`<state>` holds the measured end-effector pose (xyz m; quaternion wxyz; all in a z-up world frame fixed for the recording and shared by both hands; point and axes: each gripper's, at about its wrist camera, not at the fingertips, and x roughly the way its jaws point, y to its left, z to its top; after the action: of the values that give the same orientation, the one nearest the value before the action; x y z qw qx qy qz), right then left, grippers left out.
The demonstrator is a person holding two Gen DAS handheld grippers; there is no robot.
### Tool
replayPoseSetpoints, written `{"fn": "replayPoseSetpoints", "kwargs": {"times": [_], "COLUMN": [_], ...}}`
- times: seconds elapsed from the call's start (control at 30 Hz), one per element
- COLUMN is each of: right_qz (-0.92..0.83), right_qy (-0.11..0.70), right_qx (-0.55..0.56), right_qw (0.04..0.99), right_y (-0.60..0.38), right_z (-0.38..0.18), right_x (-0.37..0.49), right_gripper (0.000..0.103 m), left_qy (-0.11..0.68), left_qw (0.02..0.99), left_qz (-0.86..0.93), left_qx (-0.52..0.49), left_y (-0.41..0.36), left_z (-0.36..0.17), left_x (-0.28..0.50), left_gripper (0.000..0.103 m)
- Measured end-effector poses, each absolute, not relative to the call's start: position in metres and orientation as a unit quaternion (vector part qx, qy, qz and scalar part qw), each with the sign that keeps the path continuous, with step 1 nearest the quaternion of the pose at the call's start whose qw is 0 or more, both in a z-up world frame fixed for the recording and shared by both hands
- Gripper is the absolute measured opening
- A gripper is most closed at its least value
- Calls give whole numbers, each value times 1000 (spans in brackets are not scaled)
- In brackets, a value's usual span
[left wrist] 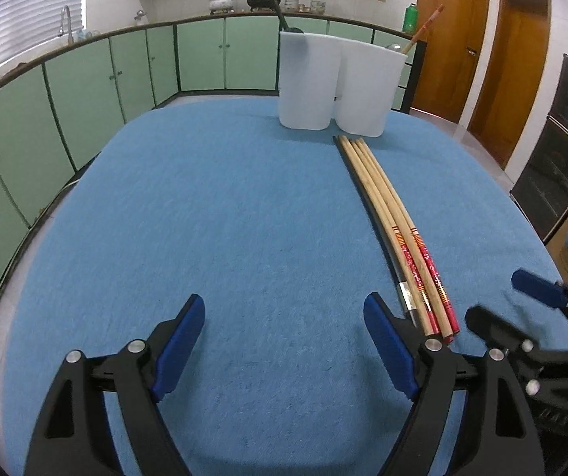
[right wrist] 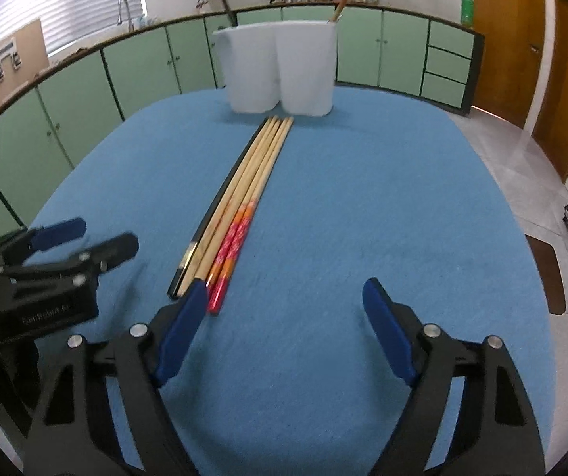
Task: Organize utensils
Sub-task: 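Move both tools back to the remaining chopsticks on the mat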
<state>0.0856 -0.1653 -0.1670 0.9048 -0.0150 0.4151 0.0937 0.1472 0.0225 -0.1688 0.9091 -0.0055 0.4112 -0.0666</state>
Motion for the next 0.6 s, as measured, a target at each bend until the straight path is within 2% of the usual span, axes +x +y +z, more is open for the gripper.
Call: {"fn": "replayPoseSetpoints", "kwargs": {"times": [0.07, 0.37, 0.6], "right_qz": [97, 97, 67], "right_qy": [417, 432, 434], "right_qx": [-18, -45, -32], "right_qw": [904, 896, 898], "right_y": [-162, -148, -162], "right_z": [-167, -173, -172], "right_x": [84, 86, 87], "right_gripper": [71, 58, 57], "left_qy": [413, 423, 425], "left_qw": [909, 904, 903], "left_qz": [-62, -53, -54], "left_qx": [-10, -21, -24], "left_y": [25, 35, 37], "left_z": [-168, -171, -172], "left_x": [147, 145, 146], "left_gripper": [81, 81, 81]}}
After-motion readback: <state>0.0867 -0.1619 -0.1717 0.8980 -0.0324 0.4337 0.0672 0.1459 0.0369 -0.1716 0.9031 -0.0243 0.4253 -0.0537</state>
